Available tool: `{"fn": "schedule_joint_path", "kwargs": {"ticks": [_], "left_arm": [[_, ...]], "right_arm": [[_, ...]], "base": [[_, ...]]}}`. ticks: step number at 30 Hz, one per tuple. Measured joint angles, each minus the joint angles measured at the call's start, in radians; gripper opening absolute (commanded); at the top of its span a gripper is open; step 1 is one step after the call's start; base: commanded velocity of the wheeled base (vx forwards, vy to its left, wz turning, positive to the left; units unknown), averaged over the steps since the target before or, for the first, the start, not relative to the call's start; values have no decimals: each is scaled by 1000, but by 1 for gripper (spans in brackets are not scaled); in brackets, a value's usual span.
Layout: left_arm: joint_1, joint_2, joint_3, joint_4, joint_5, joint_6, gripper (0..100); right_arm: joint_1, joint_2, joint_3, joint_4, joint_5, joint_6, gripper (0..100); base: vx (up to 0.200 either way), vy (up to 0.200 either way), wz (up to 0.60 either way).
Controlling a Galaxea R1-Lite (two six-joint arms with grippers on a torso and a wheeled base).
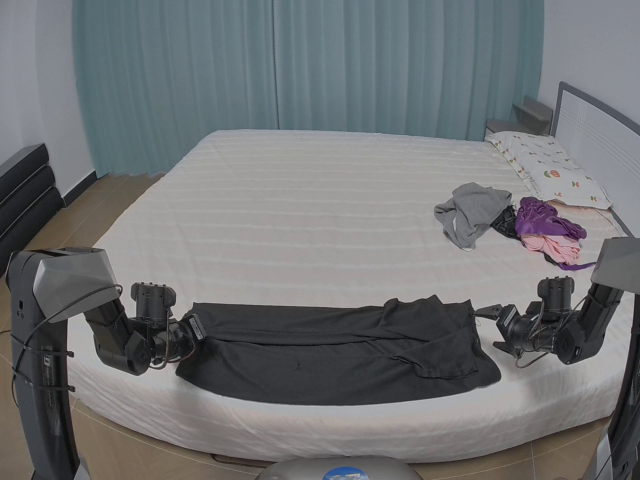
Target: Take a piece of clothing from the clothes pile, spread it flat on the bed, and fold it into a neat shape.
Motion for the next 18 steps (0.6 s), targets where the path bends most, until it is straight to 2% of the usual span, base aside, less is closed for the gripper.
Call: {"fn": "schedule_joint_path", "kwargs": {"ticks": [2,9,18], "left_arm": [[0,-1,-4,0,0,-6,0],[1,-1,-20,-5,0,-11,0],[1,-5,-45,-5,0,-76,0]], "right_arm": [[0,0,4,-20,0,0,100],[0,2,13,-28,1,0,100],[1,2,15,-30,1,0,100]], "base": [[-200,0,0],[0,0,0],[0,0,0]]}}
